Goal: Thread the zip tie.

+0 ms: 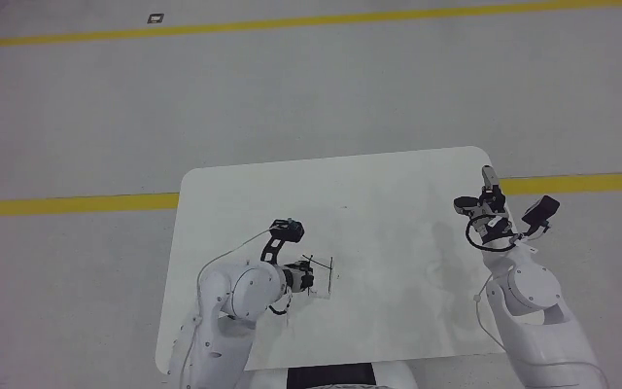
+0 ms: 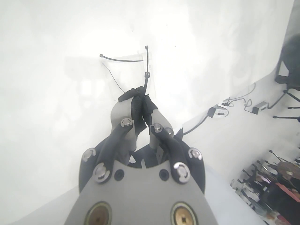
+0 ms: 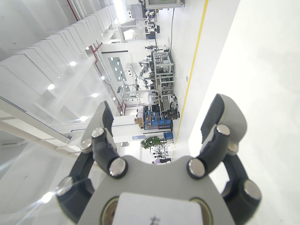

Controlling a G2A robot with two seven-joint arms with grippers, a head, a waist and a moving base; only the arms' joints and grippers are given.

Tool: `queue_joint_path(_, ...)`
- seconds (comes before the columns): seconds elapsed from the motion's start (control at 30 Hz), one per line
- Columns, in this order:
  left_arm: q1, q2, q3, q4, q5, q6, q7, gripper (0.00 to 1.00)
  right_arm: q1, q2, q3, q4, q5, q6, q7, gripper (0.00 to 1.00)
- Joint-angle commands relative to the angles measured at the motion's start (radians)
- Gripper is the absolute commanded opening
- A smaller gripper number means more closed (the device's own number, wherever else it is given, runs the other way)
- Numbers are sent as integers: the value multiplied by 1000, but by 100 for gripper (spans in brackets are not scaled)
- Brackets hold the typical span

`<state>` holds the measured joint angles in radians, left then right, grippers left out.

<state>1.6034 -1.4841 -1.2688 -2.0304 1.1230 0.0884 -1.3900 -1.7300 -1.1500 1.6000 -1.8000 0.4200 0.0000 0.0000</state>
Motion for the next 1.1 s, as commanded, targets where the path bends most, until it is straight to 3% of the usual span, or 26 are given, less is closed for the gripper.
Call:
queue_joint_path(0.0, 7, 12, -33, 2, -68, -41, 0, 0, 0, 0, 0, 0, 0, 0, 0, 100)
queue_joint_path(0.17, 13, 47, -120, 18, -203, -108, 0, 0, 0, 0, 0, 0, 0, 0, 0, 100)
queue_joint_path(0.3, 17, 83, -147, 39, -305, -170, 0, 0, 0, 0, 0, 0, 0, 0, 0, 100)
queue_joint_path(0.7, 17, 83, -147, 39, -305, -170, 0, 0, 0, 0, 0, 0, 0, 0, 0, 100)
queue_joint_path(0.77, 17, 87, -148, 47, -295, -178, 28, 0, 0, 0, 0, 0, 0, 0, 0, 100)
queue_joint_path(0.87, 16, 98, -178, 43, -335, -231, 14, 0, 0, 0, 0, 0, 0, 0, 0, 100)
queue_joint_path(0.97, 27, 116, -216, 42, -395, -325, 0, 0, 0, 0, 0, 0, 0, 0, 0, 100)
queue_joint_path(1.0, 34, 126, -222, 45, -424, -379, 0, 0, 0, 0, 0, 0, 0, 0, 0, 100)
queue_joint_path(1.07, 43, 142, -250, 49, -457, -418, 0, 0, 0, 0, 0, 0, 0, 0, 0, 100)
